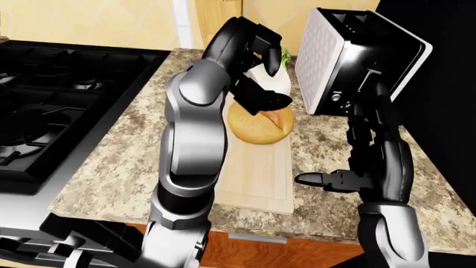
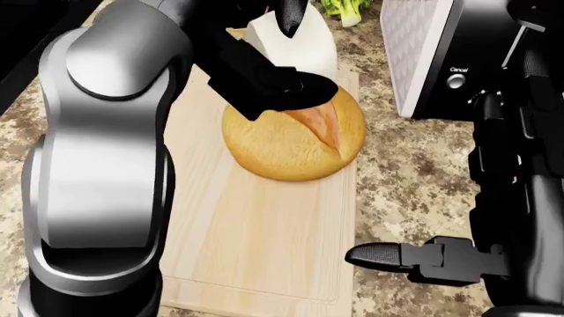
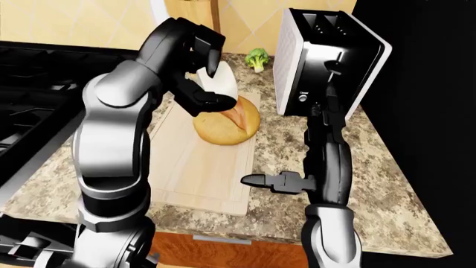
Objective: Pick up the wedge of cheese and place it on the slice of bread to prepare a simple cheese on bread dish.
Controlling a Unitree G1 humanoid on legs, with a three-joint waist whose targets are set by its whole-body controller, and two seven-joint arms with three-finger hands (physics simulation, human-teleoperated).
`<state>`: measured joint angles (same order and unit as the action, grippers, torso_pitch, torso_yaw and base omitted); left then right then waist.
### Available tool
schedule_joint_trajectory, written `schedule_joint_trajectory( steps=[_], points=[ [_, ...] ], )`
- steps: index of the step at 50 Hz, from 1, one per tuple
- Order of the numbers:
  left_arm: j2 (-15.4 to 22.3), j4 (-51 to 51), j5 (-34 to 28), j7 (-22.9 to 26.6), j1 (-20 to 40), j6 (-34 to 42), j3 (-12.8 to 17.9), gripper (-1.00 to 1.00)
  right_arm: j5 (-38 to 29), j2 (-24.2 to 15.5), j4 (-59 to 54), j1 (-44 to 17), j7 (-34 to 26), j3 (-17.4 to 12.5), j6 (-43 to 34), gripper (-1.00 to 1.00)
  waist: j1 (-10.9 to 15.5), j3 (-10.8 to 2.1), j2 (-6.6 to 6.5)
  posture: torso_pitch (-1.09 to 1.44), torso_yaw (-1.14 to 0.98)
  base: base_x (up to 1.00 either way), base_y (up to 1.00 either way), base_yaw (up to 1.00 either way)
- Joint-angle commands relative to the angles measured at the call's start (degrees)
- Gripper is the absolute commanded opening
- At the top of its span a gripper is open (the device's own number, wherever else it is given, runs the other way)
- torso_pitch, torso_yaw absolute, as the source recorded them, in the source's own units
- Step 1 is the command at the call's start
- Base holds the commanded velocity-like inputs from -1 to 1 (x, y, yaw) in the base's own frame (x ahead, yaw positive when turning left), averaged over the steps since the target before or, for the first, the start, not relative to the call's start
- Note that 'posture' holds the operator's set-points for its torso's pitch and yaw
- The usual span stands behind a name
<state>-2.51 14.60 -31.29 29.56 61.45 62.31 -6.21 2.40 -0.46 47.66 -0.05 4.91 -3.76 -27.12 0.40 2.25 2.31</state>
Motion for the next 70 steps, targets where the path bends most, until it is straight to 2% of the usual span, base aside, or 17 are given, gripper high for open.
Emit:
schedule_joint_trajectory(
  steps=[1, 13, 26, 30, 37, 48, 53, 64, 70],
  points=[
    [-0.06, 0.88, -0.16, -0.97, 1.52, -2.45, 0.54, -1.00, -0.06, -0.14, 1.88, -0.73, -0.01, -0.03, 1.99, 1.00, 0.02, -1.26, 0.16, 0.00, 0.00, 0.00, 0.00, 0.00],
    [-1.12, -2.08, 1.08, -2.66, -0.26, -5.83, 0.46, -1.00, 1.10, -0.36, 2.39, -1.22, 0.07, -1.08, 1.12, 1.00, 0.05, -1.49, 0.21, 0.00, 0.00, 0.00, 0.00, 0.00],
    [-1.90, -3.34, 0.55, -3.13, -3.70, -8.76, -0.41, -1.00, 0.82, -0.25, 1.62, -0.29, -0.07, -0.80, 2.44, 1.00, 0.07, -1.62, 0.18, 0.00, 0.00, 0.00, 0.00, 0.00],
    [-1.86, -4.51, 0.63, -3.45, -3.66, -9.76, 0.17, -1.00, 0.88, -0.24, 1.82, -0.29, -0.10, -0.86, 2.28, 1.00, 0.04, -1.67, 0.17, 0.00, 0.00, 0.00, 0.00, 0.00],
    [-1.65, -8.16, 2.76, -5.66, -2.73, -12.14, 1.38, -1.00, 0.68, -0.18, 1.35, -0.23, -0.09, -0.58, 2.81, 1.00, 0.02, -1.74, 0.13, 0.00, 0.00, 0.00, 0.00, 0.00],
    [-0.41, -17.76, 9.34, -11.70, 0.03, -17.39, 3.28, -1.00, 0.48, -0.11, 0.81, -0.56, 0.09, -0.19, 3.06, 1.00, 0.03, -1.93, 0.01, 0.00, 0.00, 0.00, 0.00, 0.00],
    [-0.16, -19.83, 11.09, -13.39, 0.69, -18.54, 3.29, -0.95, 0.50, -0.07, 0.60, -0.37, 0.09, -0.18, 3.38, 1.00, 0.00, -2.03, -0.05, 0.00, 0.00, 0.00, 0.00, 0.00],
    [-0.07, -23.10, 12.24, -15.02, 0.24, -21.31, 2.92, -0.66, 0.08, 0.00, -0.64, 0.21, -0.01, -0.11, 5.18, 1.00, -0.06, -2.07, -0.16, 0.00, 0.00, 0.00, 0.00, 0.00],
    [0.35, -25.83, 12.83, -15.97, 0.19, -23.29, 3.37, -0.62, -0.09, 0.07, -0.24, 0.31, 0.06, 0.21, 4.85, 1.00, -0.12, -2.11, -0.22, 0.00, 0.00, 0.00, 0.00, 0.00]
  ],
)
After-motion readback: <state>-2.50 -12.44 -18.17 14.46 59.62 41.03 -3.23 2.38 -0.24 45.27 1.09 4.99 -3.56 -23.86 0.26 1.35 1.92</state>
